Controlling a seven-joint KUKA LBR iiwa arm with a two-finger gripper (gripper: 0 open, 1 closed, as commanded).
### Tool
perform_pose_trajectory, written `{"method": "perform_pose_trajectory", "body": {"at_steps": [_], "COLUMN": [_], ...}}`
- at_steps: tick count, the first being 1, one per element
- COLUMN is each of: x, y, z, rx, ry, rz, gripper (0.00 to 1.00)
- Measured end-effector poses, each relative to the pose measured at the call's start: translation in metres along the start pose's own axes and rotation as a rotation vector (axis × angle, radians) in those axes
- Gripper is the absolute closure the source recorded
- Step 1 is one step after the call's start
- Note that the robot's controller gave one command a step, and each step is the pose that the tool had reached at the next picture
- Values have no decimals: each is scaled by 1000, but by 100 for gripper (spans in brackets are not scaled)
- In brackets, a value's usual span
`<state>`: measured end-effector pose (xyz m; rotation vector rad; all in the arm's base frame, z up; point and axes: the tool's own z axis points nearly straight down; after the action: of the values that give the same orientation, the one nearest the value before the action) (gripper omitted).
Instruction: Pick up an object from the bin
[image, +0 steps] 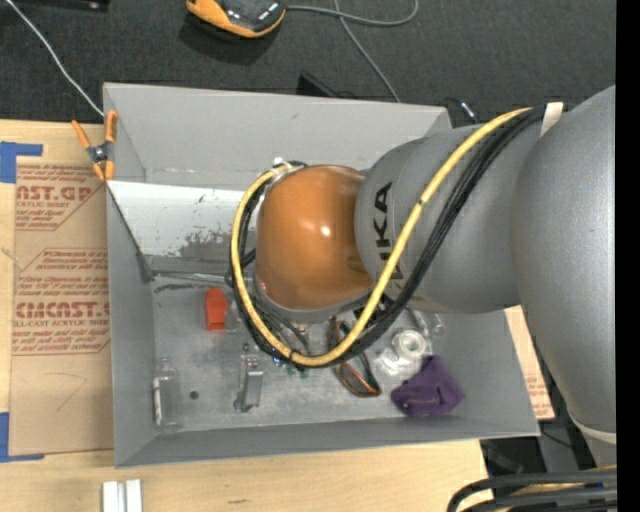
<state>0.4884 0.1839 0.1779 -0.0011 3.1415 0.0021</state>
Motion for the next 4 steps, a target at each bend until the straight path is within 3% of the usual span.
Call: {"method": "perform_pose_trajectory", "body": {"at_steps": [1,2,3,4], "x": [5,-40,-6,2], "y": [-93,-60,-117,-124], "z": [-60,-71,2,-2], "rx": [1,-2,0,-3], "ry": [7,-4,4,-1], "rz": [-168,-17,-293,-238], "gripper": [0,0,0,0]}}
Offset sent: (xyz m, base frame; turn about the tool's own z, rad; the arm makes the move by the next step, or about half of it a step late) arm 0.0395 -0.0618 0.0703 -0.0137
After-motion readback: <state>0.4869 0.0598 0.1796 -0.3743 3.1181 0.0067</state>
